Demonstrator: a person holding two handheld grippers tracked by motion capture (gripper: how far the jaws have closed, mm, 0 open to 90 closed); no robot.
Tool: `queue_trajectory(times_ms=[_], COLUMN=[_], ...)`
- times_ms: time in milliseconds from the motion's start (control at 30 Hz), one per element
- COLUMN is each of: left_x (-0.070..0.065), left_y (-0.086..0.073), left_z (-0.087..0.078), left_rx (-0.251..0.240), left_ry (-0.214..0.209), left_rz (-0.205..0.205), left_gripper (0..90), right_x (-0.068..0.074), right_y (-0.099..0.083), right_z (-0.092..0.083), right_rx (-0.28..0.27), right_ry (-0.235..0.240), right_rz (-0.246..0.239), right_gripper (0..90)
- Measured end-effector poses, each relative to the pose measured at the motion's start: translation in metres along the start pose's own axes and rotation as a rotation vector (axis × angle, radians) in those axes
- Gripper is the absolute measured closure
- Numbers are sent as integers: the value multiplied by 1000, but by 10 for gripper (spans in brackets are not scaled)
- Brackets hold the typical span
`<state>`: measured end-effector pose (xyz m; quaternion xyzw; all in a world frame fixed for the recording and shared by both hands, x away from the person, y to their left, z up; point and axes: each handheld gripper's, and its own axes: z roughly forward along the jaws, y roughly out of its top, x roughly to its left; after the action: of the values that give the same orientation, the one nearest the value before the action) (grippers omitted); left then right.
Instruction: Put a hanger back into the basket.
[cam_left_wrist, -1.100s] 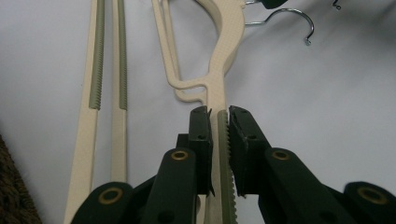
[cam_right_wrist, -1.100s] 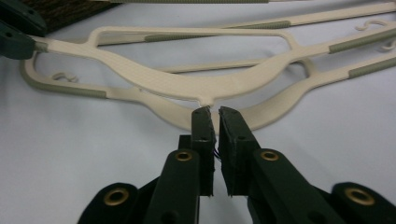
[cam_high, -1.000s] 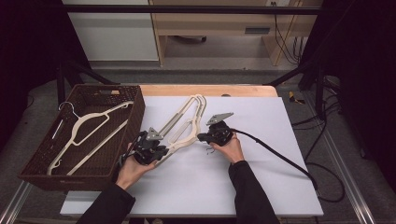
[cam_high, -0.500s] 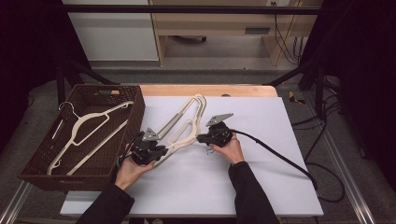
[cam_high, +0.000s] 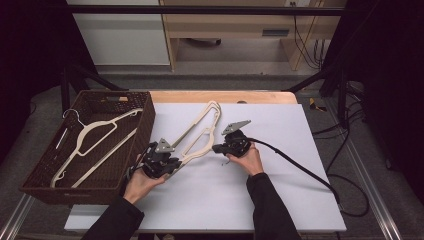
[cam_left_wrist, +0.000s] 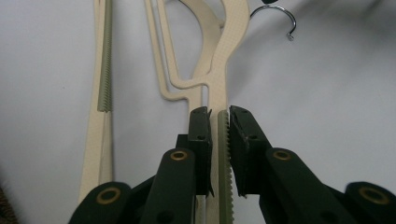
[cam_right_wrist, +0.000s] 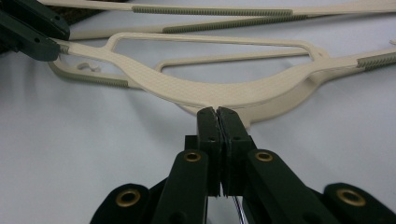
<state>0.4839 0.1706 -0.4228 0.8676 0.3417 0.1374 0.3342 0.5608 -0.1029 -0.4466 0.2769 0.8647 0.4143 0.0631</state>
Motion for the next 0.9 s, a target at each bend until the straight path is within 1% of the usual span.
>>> queue_trajectory(times_ms=[67,100,133,167,200,233,267,300,367,433,467,500,533,600,633,667,700,733,800,867,900], left_x=[-2,-3,-4,-5,-6,-7,-9,-11,-16,-21,-23,-24,-26,-28,-28,-29,-30,-31,-33,-34,-33], left_y=[1,1,1,2,4,6,8,10,16,21,23,26,29,34,36,37,38,39,39,39,39], left_z=[2,3,4,5,5,5,6,8,12,18,21,25,29,38,42,47,50,54,61,67,69], left_rx=[19,24,26,24,21,19,5,-7,-18,-28,-26,-22,-19,-1,10,3,6,12,29,15,30], left_ry=[5,12,22,29,34,40,52,63,82,99,96,95,95,97,96,94,93,92,104,108,115], left_rz=[13,25,35,43,53,70,81,85,109,132,142,147,152,158,172,168,167,176,191,189,199], left_gripper=[790,786,762,716,686,628,587,535,454,408,392,383,371,365,362,364,369,373,385,411,422], right_x=[1,2,2,3,3,4,4,6,7,9,9,10,11,12,14,14,15,16,17,18,18], right_y=[0,0,0,0,0,-1,-2,-2,-2,-1,-1,-1,-1,0,0,0,0,0,0,-1,-1], right_z=[-1,-1,-1,-2,-1,0,0,1,0,-1,-2,-3,-4,-6,-7,-8,-9,-9,-9,-9,-10], right_rx=[7,6,10,21,30,31,42,35,31,27,23,20,19,21,20,29,25,21,20,17,17], right_ry=[-8,-12,-14,-14,-14,-23,-23,-30,-29,-34,-35,-32,-37,-38,-46,-48,-46,-46,-44,-42,-40], right_rz=[8,4,7,14,4,13,4,15,13,26,21,16,27,16,27,23,22,24,30,21,16], right_gripper=[889,889,889,889,888,888,888,888,888,888,888,887,887,887,887,887,887,887,887,886,886])
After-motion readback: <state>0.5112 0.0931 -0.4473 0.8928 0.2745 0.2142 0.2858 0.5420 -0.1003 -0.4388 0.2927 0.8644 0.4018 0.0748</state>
